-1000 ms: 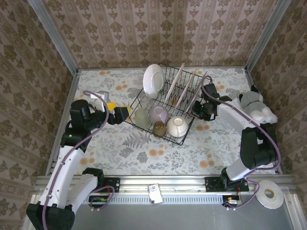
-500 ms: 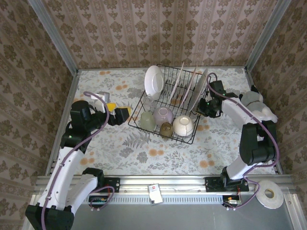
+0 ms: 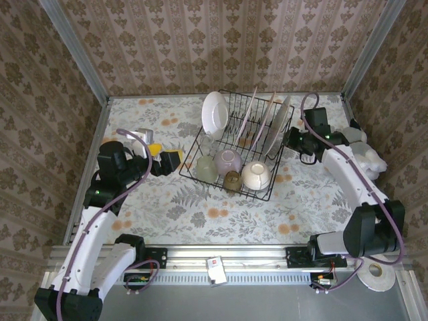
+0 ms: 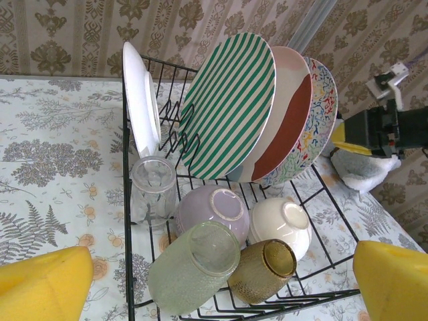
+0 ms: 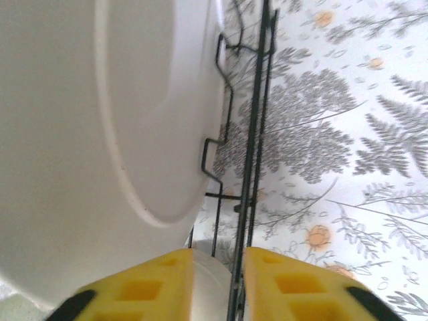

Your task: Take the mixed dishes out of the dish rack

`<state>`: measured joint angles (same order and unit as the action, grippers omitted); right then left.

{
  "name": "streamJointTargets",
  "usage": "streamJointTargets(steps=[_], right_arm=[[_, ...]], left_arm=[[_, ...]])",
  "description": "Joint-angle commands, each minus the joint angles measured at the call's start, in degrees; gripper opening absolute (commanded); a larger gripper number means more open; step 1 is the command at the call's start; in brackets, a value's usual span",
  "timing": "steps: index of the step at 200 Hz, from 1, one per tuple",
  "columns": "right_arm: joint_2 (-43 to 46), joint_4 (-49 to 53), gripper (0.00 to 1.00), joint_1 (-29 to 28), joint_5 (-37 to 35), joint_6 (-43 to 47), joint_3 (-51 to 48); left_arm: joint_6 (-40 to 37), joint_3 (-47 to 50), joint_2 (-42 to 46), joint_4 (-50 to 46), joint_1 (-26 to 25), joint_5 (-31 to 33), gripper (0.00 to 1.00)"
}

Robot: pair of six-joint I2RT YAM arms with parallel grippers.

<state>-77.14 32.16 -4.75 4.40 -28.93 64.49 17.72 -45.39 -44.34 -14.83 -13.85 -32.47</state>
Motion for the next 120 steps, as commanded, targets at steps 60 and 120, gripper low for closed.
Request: streamJointTargets(steps=[60,120], right_arm=[[5.4,7.1,0.67,-7.4,-13.7,-2.5,10.7],[-5.6,7.3,0.64,-9.3,-19.0,-5.8,17.0]], left_arm=[[1.2,-1.4,1.6,0.2,-0.4,2.7,1.00],[4.4,1.1,5.0,3.1,-0.4,5.9,1.00]])
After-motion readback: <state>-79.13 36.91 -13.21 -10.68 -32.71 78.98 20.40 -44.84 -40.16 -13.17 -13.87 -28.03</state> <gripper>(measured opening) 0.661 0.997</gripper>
